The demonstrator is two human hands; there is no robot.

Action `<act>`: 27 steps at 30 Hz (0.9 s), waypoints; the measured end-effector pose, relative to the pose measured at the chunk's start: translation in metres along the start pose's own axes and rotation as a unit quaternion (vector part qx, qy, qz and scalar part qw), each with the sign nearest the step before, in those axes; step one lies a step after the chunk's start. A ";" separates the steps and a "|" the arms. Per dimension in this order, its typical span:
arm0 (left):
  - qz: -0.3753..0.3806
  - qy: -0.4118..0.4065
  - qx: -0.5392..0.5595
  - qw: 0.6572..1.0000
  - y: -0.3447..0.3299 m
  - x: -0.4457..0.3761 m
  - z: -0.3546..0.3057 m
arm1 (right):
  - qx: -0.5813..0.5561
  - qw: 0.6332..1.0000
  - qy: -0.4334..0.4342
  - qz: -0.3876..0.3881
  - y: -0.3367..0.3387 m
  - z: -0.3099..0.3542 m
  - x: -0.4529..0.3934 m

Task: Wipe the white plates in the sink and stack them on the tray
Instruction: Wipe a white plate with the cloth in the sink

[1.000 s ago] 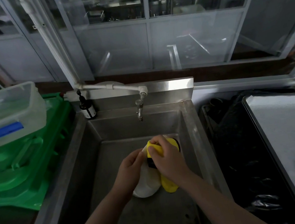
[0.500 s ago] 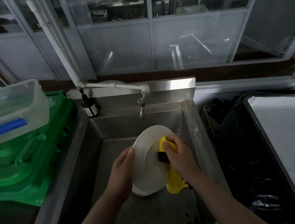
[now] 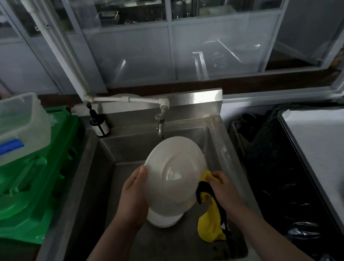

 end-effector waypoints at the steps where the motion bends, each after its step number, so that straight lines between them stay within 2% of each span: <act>1: 0.002 0.000 0.008 1.000 0.000 -0.001 -0.003 | 0.001 1.000 -0.014 -0.002 0.002 -0.005 0.001; 7: 0.008 -0.006 0.023 1.000 -0.001 -0.004 -0.009 | -0.021 0.999 -0.044 -0.020 -0.001 -0.014 0.005; 10: 0.008 -0.009 0.015 1.000 0.000 -0.002 -0.007 | -0.007 1.000 -0.010 -0.029 -0.003 -0.002 0.008; 17: 0.034 -0.020 -0.054 0.998 -0.004 0.002 -0.001 | -0.008 0.998 0.069 0.007 -0.025 0.038 0.012; 23: 0.041 -0.023 -0.042 0.998 -0.006 0.004 0.000 | -0.041 0.996 0.073 0.029 -0.043 0.051 0.013; 27: 0.043 -0.014 -0.028 0.999 -0.005 0.004 0.003 | -0.042 0.992 0.108 0.038 -0.050 0.069 0.014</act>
Point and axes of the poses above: each hand's wrist, its own x-axis away from the middle knuckle, its own y-axis out of the back of the hand, z = x × y, the point moved 7 cm from there along -x, towards the middle knuckle, and after that the axes turned 13 degrees about y, right-handed, at the moved point
